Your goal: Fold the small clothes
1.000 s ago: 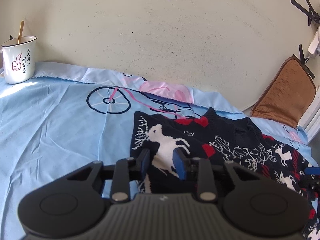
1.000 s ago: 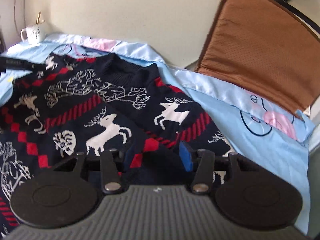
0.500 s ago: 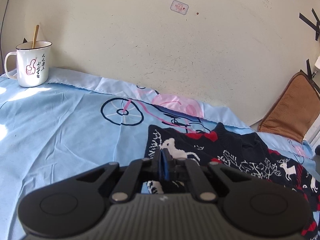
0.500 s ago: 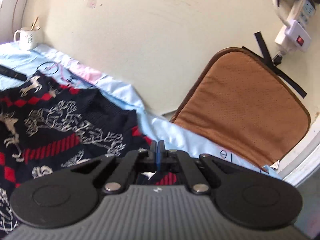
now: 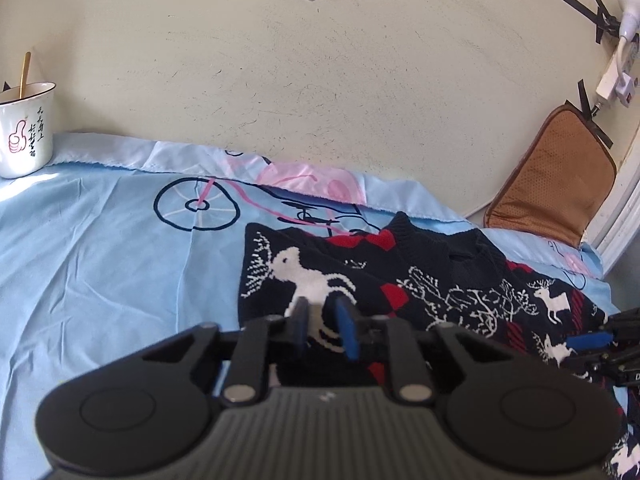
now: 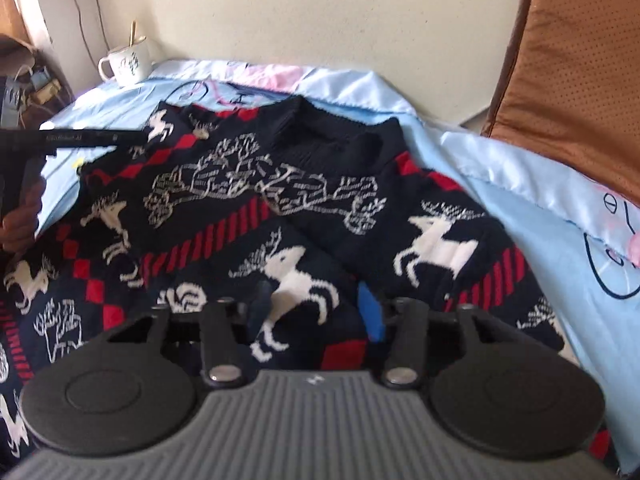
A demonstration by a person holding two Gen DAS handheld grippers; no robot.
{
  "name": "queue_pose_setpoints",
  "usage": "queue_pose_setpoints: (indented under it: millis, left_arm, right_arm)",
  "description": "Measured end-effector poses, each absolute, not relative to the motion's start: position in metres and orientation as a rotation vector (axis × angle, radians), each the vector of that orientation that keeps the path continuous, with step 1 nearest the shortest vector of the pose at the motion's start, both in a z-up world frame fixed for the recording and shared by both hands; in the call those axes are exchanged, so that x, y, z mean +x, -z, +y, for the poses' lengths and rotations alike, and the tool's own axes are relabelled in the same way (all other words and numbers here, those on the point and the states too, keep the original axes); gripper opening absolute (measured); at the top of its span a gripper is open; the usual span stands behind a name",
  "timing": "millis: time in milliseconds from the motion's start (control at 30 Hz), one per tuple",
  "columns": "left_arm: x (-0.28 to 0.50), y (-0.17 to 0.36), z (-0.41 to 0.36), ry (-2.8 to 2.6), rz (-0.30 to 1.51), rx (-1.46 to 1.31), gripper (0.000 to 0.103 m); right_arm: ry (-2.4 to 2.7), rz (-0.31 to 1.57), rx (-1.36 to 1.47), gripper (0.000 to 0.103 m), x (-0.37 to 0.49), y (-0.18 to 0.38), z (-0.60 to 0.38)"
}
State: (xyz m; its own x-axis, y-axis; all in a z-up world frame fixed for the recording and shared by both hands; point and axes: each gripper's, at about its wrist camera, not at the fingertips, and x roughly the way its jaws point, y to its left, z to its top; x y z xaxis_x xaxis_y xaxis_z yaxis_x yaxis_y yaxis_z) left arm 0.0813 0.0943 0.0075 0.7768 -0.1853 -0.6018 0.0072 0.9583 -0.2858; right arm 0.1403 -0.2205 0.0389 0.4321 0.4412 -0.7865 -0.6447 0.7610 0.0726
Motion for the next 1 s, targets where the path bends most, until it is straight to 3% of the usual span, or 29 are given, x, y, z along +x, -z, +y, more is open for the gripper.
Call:
queue_pose_setpoints:
  millis: [67, 133, 400, 500, 567, 600, 700, 867, 1000]
  left_arm:
    - [0.08, -0.008, 0.093, 0.081, 0.665, -0.262, 0.002]
    - [0.078, -0.01, 0.095, 0.053, 0.642, -0.255, 0.002]
    - [0.076, -0.015, 0.103, 0.022, 0.597, -0.288, 0.002]
    - [0.083, -0.007, 0.102, 0.014, 0.647, -0.271, 0.003]
    - [0.083, -0.007, 0.103, 0.016, 0.649, -0.279, 0.004]
    - [0.08, -0.009, 0.105, 0.019, 0.643, -0.289, 0.007]
    - [0.077, -0.012, 0.105, 0.067, 0.633, -0.322, 0.032]
    - [0.076, -0.012, 0.087, 0.085, 0.648, -0.235, 0.032]
    - [0.081, -0.006, 0.081, 0.064, 0.691, -0.171, 0.031]
  right_arm:
    - [-0.67, 0.848, -0.303, 0.017, 0.126, -0.042, -0.217]
    - [-0.639, 0.802, -0.357, 0.012, 0.114, -0.047, -0.212]
    - [-0.442, 0.455, -0.657, 0.011, 0.104, -0.082, -0.181]
    - [-0.458, 0.657, -0.552, 0.021, 0.134, -0.049, -0.178]
    - [-0.421, 0.728, -0.559, 0.046, 0.148, -0.024, -0.183]
    - [-0.416, 0.697, -0.53, 0.048, 0.147, -0.025, -0.189]
    - [-0.403, 0.677, -0.297, 0.048, 0.15, -0.05, -0.222]
    - [-0.261, 0.635, -0.03, 0.047, 0.145, -0.077, -0.274]
    - [-0.22, 0.705, 0.156, 0.047, 0.139, -0.063, -0.299]
